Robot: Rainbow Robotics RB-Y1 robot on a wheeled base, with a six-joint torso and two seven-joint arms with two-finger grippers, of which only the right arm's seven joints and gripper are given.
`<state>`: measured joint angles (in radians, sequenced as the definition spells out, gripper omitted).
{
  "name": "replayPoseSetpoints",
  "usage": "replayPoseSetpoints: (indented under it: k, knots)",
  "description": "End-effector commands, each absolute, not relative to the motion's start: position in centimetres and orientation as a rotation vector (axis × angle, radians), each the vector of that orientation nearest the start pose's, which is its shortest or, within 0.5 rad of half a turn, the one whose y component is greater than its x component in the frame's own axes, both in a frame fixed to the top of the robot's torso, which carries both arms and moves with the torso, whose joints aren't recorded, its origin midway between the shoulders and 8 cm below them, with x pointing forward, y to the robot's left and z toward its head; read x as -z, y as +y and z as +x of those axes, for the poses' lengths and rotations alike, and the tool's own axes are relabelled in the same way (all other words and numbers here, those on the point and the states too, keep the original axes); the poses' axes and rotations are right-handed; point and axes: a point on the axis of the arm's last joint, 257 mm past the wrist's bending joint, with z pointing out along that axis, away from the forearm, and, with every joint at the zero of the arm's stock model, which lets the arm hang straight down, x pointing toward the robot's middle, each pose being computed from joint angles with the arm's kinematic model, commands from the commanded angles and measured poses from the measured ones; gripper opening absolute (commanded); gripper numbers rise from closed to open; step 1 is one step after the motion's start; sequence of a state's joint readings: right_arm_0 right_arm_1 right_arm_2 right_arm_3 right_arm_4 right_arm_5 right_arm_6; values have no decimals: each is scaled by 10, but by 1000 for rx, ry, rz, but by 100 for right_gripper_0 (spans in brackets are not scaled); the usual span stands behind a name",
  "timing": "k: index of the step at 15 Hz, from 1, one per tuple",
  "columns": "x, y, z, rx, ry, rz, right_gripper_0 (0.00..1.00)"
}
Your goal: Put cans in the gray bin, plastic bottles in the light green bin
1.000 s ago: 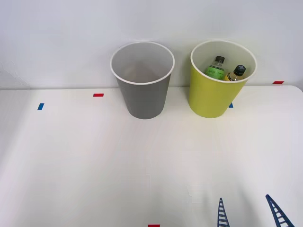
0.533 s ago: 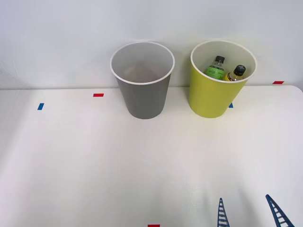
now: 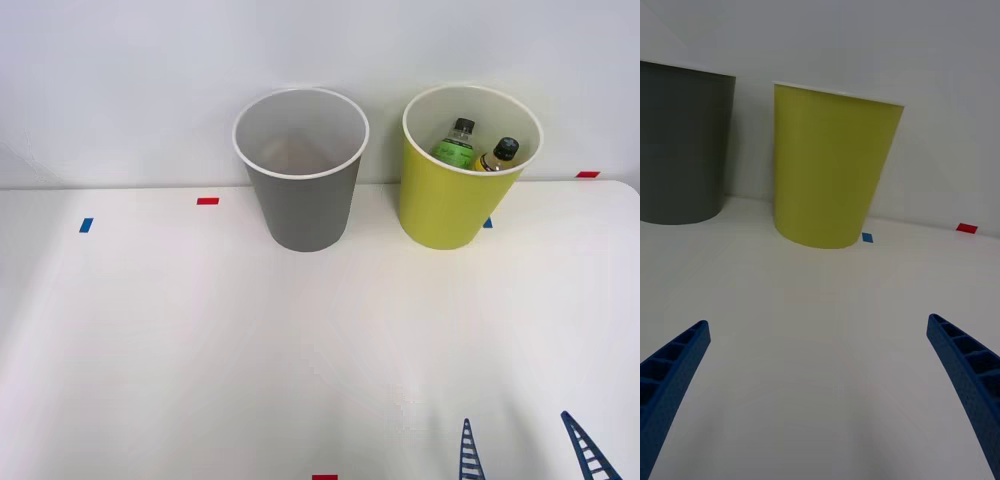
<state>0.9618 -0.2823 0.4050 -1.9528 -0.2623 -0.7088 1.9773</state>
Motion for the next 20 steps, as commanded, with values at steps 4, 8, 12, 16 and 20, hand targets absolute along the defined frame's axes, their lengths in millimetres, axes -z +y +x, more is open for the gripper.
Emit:
replayPoseSetpoints:
  k: [4, 8, 12, 16, 20]
  knots:
    - [246, -214, 238, 132, 1476, -126, 100]
    - [246, -214, 238, 132, 1476, -126, 100]
    - [246, -214, 238, 132, 1476, -126, 100]
    - [246, -214, 238, 132, 1476, -126, 100]
    - [246, -214, 238, 132, 1476, -126, 100]
